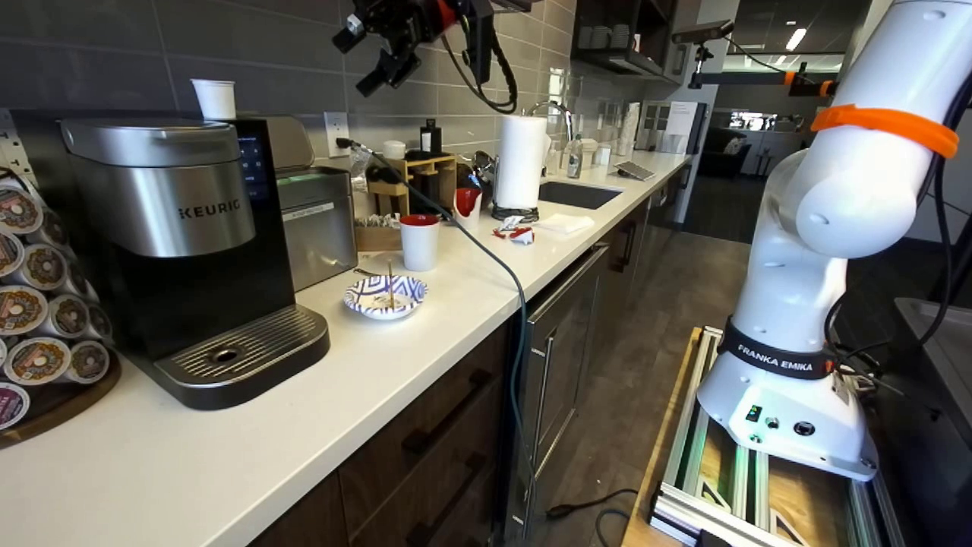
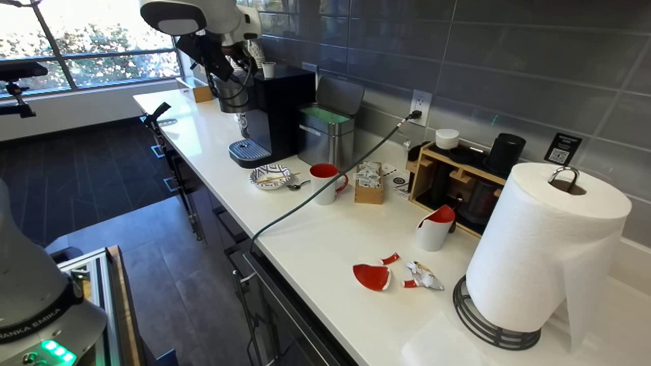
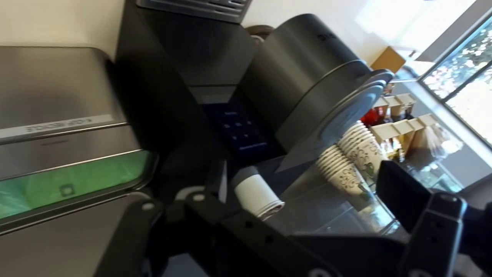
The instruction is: Close the lid of the coffee making machine
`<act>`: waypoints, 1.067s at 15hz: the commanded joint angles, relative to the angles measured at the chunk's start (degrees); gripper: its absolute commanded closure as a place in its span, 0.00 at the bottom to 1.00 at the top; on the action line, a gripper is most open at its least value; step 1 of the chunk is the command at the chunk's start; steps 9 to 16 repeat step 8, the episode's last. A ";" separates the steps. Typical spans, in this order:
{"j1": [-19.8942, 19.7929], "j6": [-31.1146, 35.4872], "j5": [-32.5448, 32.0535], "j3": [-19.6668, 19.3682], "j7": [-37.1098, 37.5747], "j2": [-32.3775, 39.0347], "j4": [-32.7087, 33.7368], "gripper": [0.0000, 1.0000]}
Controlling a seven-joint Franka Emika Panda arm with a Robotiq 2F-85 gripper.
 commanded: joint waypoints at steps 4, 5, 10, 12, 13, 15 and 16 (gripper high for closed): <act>-2.01 12.48 -17.64 0.80 18.77 -4.28 -9.97 0.00; -2.43 14.01 -20.83 0.75 22.66 -4.09 -10.62 0.00; 0.83 13.50 -20.37 -2.31 20.91 -2.67 -9.18 0.00; 0.83 13.50 -20.37 -2.31 20.91 -2.67 -9.18 0.00; 0.83 13.50 -20.37 -2.31 20.91 -2.67 -9.18 0.00; 0.83 13.50 -20.37 -2.31 20.91 -2.67 -9.18 0.00; 0.83 13.50 -20.37 -2.31 20.91 -2.67 -9.18 0.00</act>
